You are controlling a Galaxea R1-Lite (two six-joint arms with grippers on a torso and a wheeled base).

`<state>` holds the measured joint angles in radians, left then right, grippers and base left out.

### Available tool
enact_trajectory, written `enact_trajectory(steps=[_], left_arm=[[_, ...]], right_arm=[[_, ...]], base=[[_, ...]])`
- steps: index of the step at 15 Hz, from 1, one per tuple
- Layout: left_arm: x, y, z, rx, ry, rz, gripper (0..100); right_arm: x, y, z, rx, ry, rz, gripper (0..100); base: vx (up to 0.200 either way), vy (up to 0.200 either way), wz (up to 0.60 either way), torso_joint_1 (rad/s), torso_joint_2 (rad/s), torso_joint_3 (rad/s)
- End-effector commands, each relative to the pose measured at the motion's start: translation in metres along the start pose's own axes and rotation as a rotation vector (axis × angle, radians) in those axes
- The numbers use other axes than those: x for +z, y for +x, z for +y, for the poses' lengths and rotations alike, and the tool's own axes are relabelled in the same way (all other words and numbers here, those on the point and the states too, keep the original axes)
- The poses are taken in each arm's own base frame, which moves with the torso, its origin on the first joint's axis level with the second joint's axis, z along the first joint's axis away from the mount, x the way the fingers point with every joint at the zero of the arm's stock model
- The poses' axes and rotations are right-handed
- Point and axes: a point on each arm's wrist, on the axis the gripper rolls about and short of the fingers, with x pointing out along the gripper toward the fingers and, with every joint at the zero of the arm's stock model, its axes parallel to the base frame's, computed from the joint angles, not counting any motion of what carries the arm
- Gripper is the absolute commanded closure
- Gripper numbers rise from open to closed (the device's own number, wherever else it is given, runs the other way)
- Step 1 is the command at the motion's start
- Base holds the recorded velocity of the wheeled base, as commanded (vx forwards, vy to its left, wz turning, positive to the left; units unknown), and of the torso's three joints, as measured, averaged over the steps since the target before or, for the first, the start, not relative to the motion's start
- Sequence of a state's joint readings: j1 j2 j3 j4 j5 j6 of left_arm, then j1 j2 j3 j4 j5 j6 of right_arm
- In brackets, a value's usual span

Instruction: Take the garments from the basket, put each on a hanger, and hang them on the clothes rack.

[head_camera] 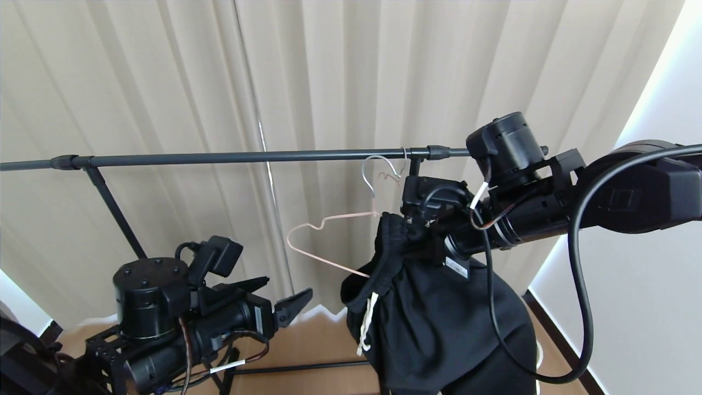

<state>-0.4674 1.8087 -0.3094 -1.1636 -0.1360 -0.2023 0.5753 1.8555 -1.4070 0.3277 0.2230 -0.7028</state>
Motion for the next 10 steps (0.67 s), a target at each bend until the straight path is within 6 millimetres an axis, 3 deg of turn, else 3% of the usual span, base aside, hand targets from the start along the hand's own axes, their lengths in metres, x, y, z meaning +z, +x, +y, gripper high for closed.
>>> enact_trajectory(steps=[1,4,10], left_arm=[[0.013,0.005,0.000,0.003,-0.036,-0.010,0],[0.003,0.020,-0.003,0.014,-0.080,0.115,0],[-0.014,0.037,-0.018,0.066,-0.069,0.184,0]], right_arm=[[-0.001,-0.005,0.002,-0.024,-0.017,-0.003,100],[-0.006,-0.018,0.014,-0.131,-0.106,0.012,100],[0.015,-0.025,0.044,-0.201,-0.197,-0.029,100]], base=[[0.000,0.000,0.00,0.000,0.00,0.000],[0.000,0.000,0.00,0.000,0.00,0.000],[0.000,0.000,0.00,0.000,0.00,0.000]])
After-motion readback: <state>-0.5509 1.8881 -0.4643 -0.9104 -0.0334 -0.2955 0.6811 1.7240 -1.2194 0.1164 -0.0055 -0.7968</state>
